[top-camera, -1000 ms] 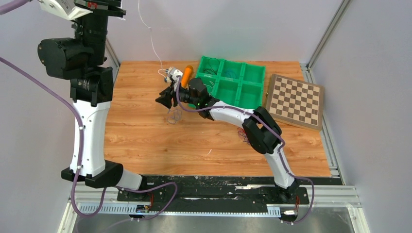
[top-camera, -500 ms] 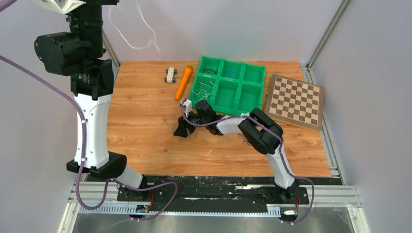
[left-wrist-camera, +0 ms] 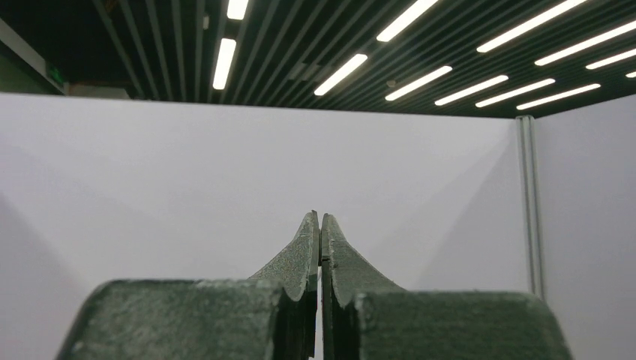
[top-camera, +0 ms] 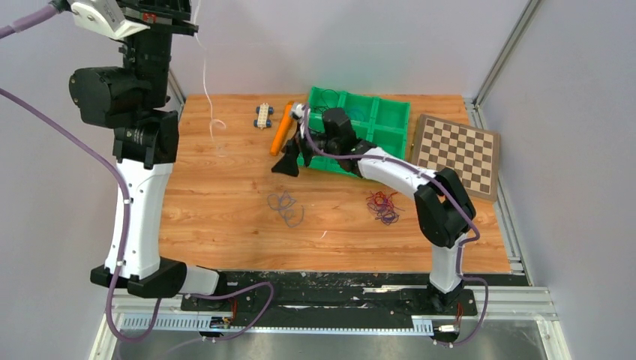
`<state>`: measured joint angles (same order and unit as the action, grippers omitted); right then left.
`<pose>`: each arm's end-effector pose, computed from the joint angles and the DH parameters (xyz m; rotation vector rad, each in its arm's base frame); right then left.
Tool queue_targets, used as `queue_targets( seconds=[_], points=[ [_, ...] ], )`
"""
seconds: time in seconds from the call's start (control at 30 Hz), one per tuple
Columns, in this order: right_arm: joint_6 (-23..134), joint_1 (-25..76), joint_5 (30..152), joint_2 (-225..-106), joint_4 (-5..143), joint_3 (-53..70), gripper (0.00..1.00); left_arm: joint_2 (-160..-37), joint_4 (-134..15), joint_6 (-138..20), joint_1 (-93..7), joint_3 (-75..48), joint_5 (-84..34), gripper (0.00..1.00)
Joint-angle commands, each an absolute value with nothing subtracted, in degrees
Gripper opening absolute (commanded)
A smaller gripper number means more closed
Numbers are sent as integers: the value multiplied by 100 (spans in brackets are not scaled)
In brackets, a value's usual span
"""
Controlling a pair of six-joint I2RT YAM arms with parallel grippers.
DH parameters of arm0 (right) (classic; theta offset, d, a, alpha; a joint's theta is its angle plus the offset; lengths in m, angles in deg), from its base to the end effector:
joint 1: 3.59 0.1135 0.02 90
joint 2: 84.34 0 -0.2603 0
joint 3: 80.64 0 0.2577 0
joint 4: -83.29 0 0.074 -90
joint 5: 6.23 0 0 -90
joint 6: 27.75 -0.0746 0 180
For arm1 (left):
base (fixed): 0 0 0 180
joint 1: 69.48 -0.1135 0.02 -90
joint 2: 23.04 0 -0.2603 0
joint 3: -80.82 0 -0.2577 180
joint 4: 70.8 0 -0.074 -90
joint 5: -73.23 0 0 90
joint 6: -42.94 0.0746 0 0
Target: Untangle the cables
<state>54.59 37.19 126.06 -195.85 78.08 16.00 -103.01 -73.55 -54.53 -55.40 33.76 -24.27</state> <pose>0.3351 0.3553 0.2452 -1.0693 1.7318 1.2566 0.2044 -0.0613 0.6978 0.1623 0.5933 -0.4034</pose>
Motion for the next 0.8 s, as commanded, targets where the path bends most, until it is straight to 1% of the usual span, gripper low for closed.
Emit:
queue_targets(
  seconds=[0.0,0.1,0.27,0.33,0.37,0.47,0.5,0.63,0.77],
  points=[
    [5659,3453,12506,-19122,7501,2302,98,-9964,-7411,-6254,-5569,2658,-2745,0],
    [5637,3371,12561,-19175,7510,2691,100,-9897,-7539,-6673,-5570,2015,-3043,0],
    [5516,3359,13110,-19284,7906,3053,100,-10087,-7797,-7624,-5573,1573,-3574,0],
    [5530,3355,13262,-19336,8054,3093,99,-10212,-7903,-7924,-5571,1513,-3730,0],
    [5513,3344,13367,-19354,8173,3106,96,-10295,-7957,-8084,-5563,1511,-3807,0],
    [5254,3295,13676,-19397,8544,3104,88,-10424,-7975,-8177,-5562,1509,-3820,0],
    [5135,3283,13775,-19410,8649,3100,87,-10463,-7953,-8151,-5561,1500,-3803,0],
    [4806,3227,13980,-19376,8947,3030,90,-10497,-7931,-8007,-5564,1415,-3879,0],
    [4235,3104,13969,-19328,9387,3047,89,-10480,-7858,-7834,-5564,1238,-3894,0]
  ],
)
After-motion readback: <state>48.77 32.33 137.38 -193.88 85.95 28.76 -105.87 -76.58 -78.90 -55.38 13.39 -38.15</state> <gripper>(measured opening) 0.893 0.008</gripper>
